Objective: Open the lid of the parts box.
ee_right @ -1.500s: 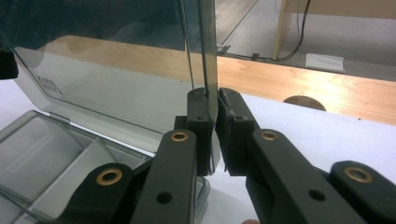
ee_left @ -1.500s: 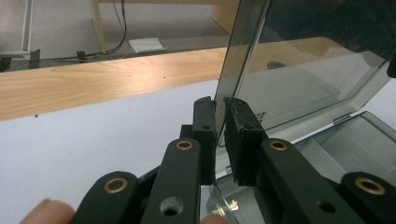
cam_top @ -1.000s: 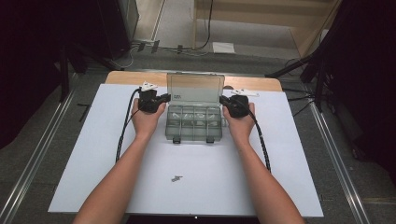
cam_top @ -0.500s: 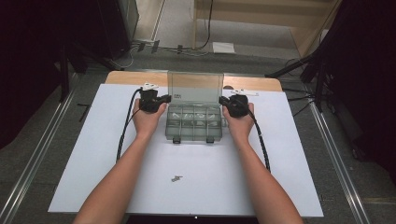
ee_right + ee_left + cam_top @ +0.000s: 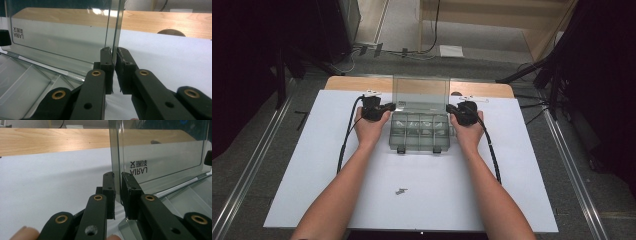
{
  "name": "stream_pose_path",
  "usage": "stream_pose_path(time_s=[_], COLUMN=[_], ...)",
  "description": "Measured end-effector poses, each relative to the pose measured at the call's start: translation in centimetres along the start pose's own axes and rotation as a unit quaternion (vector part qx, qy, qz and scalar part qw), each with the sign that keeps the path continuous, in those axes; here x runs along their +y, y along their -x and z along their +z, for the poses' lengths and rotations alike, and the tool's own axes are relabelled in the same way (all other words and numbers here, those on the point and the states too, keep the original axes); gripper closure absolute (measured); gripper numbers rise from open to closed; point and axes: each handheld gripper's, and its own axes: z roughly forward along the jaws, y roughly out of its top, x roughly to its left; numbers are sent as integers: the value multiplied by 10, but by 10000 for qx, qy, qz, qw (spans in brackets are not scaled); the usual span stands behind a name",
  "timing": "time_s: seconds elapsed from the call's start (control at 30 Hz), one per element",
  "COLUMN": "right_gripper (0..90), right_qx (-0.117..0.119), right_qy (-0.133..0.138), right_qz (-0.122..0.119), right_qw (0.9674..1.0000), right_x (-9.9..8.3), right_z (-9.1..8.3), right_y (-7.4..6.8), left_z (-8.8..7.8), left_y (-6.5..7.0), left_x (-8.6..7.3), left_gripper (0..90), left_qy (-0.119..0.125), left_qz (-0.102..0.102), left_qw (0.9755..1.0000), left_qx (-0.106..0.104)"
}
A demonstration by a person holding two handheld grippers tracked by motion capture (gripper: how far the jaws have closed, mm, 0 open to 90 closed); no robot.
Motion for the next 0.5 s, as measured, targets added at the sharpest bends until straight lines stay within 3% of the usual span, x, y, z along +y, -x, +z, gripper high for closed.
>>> stream_pose_path(time_s=[0.5], right_gripper=[827], right_qx=[6], right_qy=[-164], right_qz=[133], right_qw=[9998], right_x=[-4], right_z=[7], right_y=[2], left_z=[4], left_y=[-1], left_x=[-3], left_gripper=[815], left_qy=[-88], left_qz=[-3], left_qw=[10000], left_qx=[34])
